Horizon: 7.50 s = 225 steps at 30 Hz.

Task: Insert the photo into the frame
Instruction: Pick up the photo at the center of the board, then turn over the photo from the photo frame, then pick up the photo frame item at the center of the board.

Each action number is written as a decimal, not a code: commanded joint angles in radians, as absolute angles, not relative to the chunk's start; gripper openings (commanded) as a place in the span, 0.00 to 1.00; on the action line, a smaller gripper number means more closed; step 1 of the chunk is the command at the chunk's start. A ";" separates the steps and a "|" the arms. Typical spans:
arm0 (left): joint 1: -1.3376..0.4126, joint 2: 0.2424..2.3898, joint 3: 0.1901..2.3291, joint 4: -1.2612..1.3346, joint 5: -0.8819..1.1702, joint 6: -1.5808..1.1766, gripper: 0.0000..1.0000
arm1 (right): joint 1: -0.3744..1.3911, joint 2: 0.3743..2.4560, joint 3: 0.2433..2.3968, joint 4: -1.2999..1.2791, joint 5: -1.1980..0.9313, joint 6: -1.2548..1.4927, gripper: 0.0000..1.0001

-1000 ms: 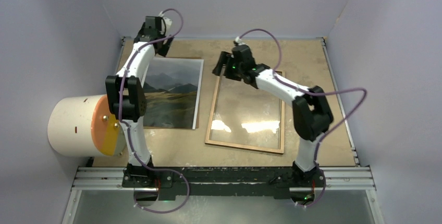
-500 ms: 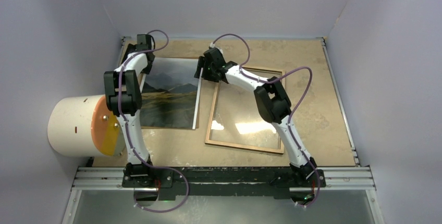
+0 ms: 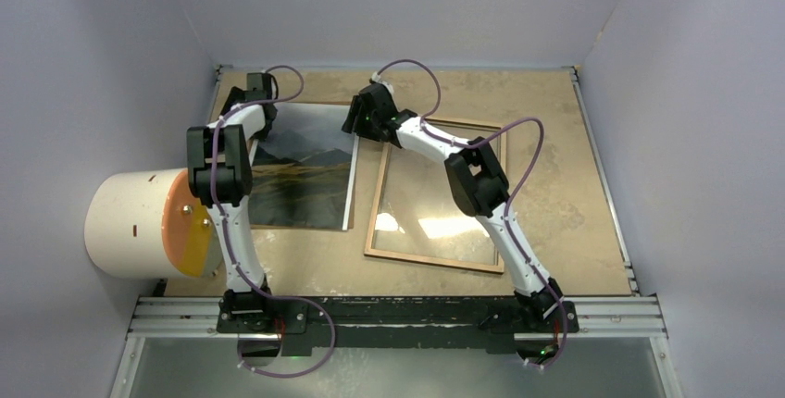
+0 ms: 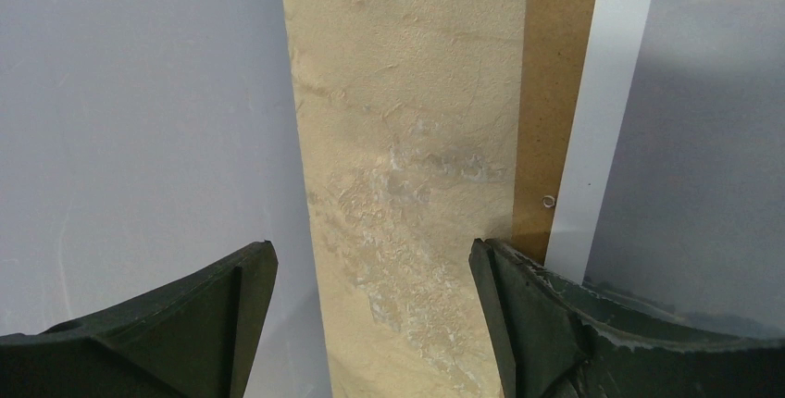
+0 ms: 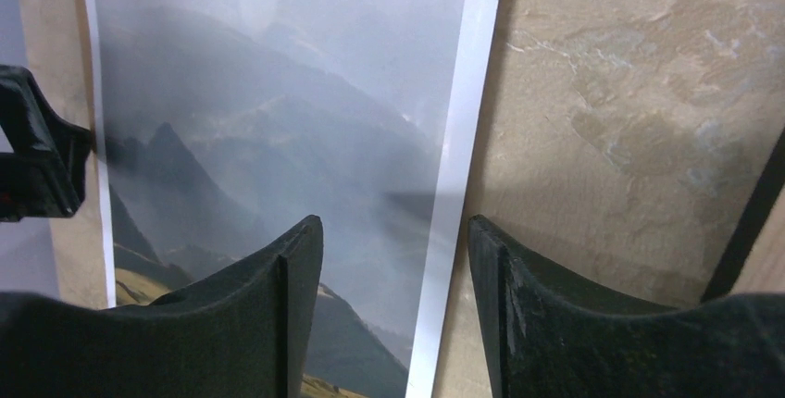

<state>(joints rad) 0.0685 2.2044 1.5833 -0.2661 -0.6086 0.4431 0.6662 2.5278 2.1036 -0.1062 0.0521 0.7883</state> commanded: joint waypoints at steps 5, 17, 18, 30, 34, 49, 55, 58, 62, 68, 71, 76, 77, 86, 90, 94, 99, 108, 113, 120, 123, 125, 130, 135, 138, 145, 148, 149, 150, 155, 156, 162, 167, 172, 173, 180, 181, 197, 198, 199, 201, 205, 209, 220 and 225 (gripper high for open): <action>0.051 2.207 1.477 -0.215 -0.566 0.486 0.83 | 0.663 2.492 2.044 -0.017 0.018 0.865 0.53; 0.038 2.210 1.451 -0.201 -0.569 0.498 0.84 | 0.663 2.342 1.894 0.190 -0.037 0.928 0.49; 0.037 2.209 1.449 -0.200 -0.570 0.498 0.84 | 0.663 2.339 1.887 0.207 -0.050 0.930 0.48; 0.034 2.198 1.432 -0.188 -0.563 0.512 0.84 | 0.650 2.359 1.837 0.337 -0.228 1.002 0.51; 0.034 2.196 1.430 -0.192 -0.558 0.510 0.84 | 0.639 2.411 1.854 0.356 -0.291 1.049 0.51; 0.050 2.166 1.463 -0.242 -0.531 0.505 0.85 | 0.626 2.483 1.923 0.291 -0.334 1.014 0.08; 0.063 2.116 1.530 -0.320 -0.534 0.494 0.94 | 0.609 2.325 1.841 0.336 -0.336 0.969 0.00; 0.070 2.075 1.604 -0.390 -0.520 0.481 0.99 | 0.593 2.211 1.818 0.305 -0.341 0.908 0.00; 0.078 2.010 1.678 -0.499 -0.447 0.449 1.00 | 0.555 2.014 1.745 0.240 -0.357 0.826 0.00; 0.077 1.907 1.649 -0.549 -0.351 0.442 1.00 | 0.407 1.656 1.526 0.114 -0.428 0.786 0.00; 0.071 1.875 1.608 -0.554 -0.321 0.439 1.00 | 0.207 1.466 1.364 0.139 -0.571 0.862 0.00; 0.039 1.845 1.546 -0.544 -0.310 0.436 1.00 | -0.045 1.317 1.480 -0.384 -0.339 0.645 0.00; 0.032 1.844 1.540 -0.542 -0.310 0.433 1.00 | -0.046 1.317 1.532 -0.494 -0.204 0.606 0.00; 0.008 1.848 1.519 -0.537 -0.303 0.417 1.00 | -0.015 1.344 1.856 -0.752 0.382 0.462 0.00; 0.008 1.847 1.504 -0.532 -0.304 0.419 1.00 | 0.229 1.481 1.955 -0.866 0.575 0.364 0.00; 0.008 1.841 1.491 -0.528 -0.314 0.427 1.00 | 0.406 1.633 1.953 -0.956 0.731 0.345 0.00; 0.008 1.833 1.473 -0.510 -0.324 0.441 1.00 | 0.434 1.622 1.723 -0.868 0.486 0.538 0.00; 0.008 1.826 1.452 -0.499 -0.323 0.443 1.00 | 0.431 1.581 1.427 -0.661 0.209 0.982 0.00; 0.008 1.824 1.433 -0.484 -0.330 0.448 1.00 | 0.432 1.642 1.459 -0.634 0.188 1.090 0.00; 0.008 1.831 1.433 -0.479 -0.334 0.447 1.00 | 0.454 1.759 1.535 -0.517 0.195 0.975 0.00; 0.008 1.834 1.432 -0.476 -0.340 0.452 1.00 | 0.473 1.817 1.603 -0.534 0.234 0.903 0.00; 0.008 1.836 1.430 -0.473 -0.343 0.452 1.00 | 0.482 1.843 1.629 -0.525 0.230 0.865 0.00; 0.008 1.847 1.432 -0.469 -0.344 0.452 1.00 | 0.500 1.885 1.653 -0.519 0.227 0.821 0.00; 0.008 1.856 1.436 -0.468 -0.345 0.452 1.00 | 0.508 1.904 1.652 -0.507 0.216 0.804 0.00; 0.008 1.860 1.436 -0.468 -0.345 0.452 1.00 | 0.512 1.913 1.661 -0.517 0.227 0.801 0.00; 0.008 1.867 1.433 -0.465 -0.340 0.453 0.99 | 0.512 1.918 1.654 -0.535 0.280 0.801 0.00; 0.008 1.868 1.433 -0.463 -0.339 0.456 0.99 | 0.512 1.938 1.668 -0.563 0.274 0.747 0.00; 0.008 1.867 1.433 -0.464 -0.340 0.458 0.99 | 0.512 1.942 1.670 -0.569 0.272 0.733 0.00; 0.008 1.868 1.433 -0.462 -0.340 0.458 0.99 | 0.512 1.945 1.669 -0.577 0.276 0.724 0.00; 0.008 1.872 1.433 -0.463 -0.337 0.456 1.00 | 0.512 1.935 1.642 -0.576 0.300 0.707 0.00; 0.008 1.873 1.433 -0.462 -0.337 0.455 0.99 | 0.512 1.935 1.637 -0.566 0.290 0.705 0.00; 0.008 1.871 1.434 -0.465 -0.341 0.456 1.00 | 0.514 1.984 1.670 -0.561 0.192 0.690 0.00; 0.008 1.869 1.430 -0.460 -0.352 0.462 1.00 | 0.514 2.008 1.686 -0.555 0.135 0.693 0.37; 0.008 1.872 1.428 -0.456 -0.353 0.464 1.00 | 0.514 1.997 1.678 -0.518 0.108 0.699 0.67; 0.008 1.873 1.427 -0.454 -0.354 0.465 1.00 | 0.514 1.998 1.679 -0.517 0.106 0.703 0.70; 0.008 1.881 1.425 -0.450 -0.360 0.473 1.00 | 0.514 1.996 1.684 -0.480 0.050 0.704 0.96; 0.008 1.881 1.424 -0.449 -0.360 0.474 1.00 | 0.514 1.995 1.684 -0.475 0.040 0.702 0.97; 0.021 1.950 1.505 -0.410 -0.505 0.480 0.99 | 0.568 1.979 1.649 -0.298 -0.037 0.821 0.98; 0.029 1.965 1.531 -0.399 -0.543 0.480 0.98 | 0.585 1.996 1.670 -0.298 -0.032 0.828 0.98; 0.040 1.979 1.548 -0.382 -0.578 0.482 0.98 | 0.603 2.016 1.691 -0.298 -0.028 0.835 0.97; 0.055 2.016 1.578 -0.357 -0.634 0.487 0.98 | 0.642 2.063 1.749 -0.305 -0.016 0.849 0.97; 0.074 2.071 1.583 -0.264 -0.730 0.511 0.97 | 0.693 2.171 1.866 -0.345 0.041 0.875 0.97; 0.088 2.131 1.577 -0.224 -0.777 0.513 0.98 | 0.713 2.264 1.945 -0.388 0.115 0.900 0.98; 0.100 2.222 1.572 -0.410 -0.554 0.423 0.98 | 0.716 2.344 1.942 -0.363 0.117 0.943 0.98; 0.100 2.220 1.573 -0.543 -0.316 0.406 0.98 | 0.716 2.383 1.942 -0.341 0.055 0.984 0.98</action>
